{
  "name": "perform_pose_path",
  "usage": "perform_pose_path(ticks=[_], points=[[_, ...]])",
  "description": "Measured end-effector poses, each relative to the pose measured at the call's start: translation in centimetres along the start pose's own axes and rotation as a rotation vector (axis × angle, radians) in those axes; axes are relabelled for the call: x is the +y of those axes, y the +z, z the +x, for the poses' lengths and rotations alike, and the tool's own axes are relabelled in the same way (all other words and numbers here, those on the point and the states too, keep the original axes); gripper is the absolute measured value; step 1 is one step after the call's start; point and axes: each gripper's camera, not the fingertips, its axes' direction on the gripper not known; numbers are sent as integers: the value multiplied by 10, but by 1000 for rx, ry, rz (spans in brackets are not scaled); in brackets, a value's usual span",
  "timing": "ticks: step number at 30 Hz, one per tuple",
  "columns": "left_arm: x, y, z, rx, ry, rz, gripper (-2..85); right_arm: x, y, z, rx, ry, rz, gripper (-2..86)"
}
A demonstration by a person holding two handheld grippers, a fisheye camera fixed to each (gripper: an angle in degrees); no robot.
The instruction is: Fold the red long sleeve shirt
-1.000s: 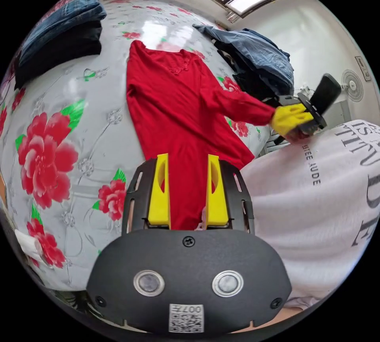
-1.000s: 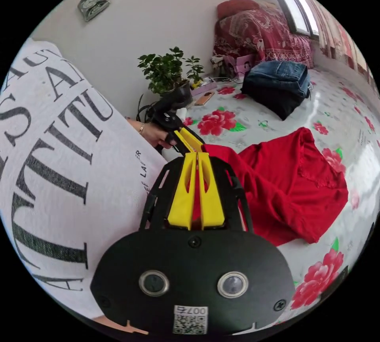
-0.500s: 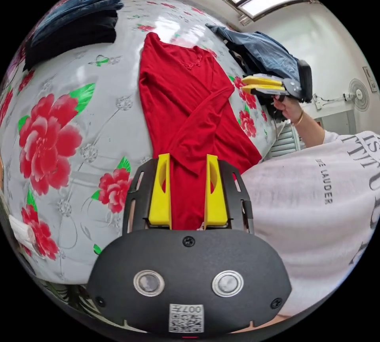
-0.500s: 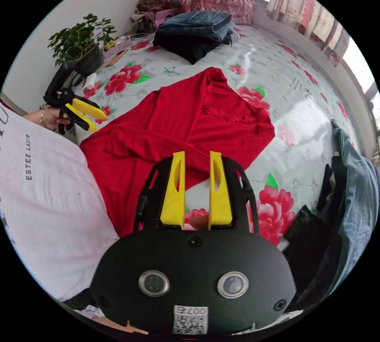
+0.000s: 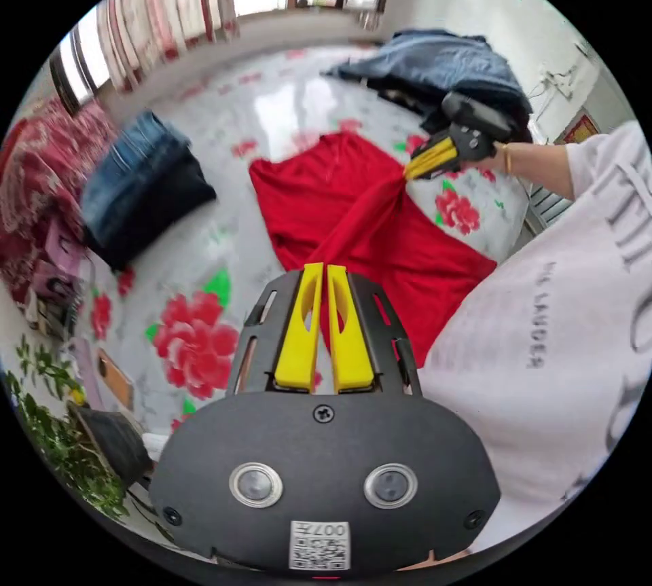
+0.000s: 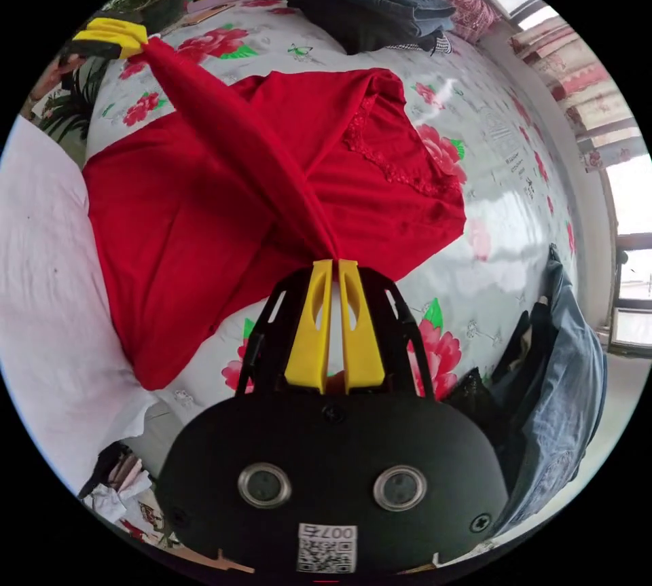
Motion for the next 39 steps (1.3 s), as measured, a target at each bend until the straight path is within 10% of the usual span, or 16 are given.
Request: perform_pose_path(ticks=[12, 28, 39], points=[[85, 70, 53, -20, 2, -301, -10, 20, 4, 9, -228, 128, 44, 11], [15, 31, -34, 178, -57, -38, 1, 26, 30, 101, -108, 396, 62, 3], [-65, 143, -26, 312, 90, -243, 43, 107, 30, 108, -174, 561, 33, -1]])
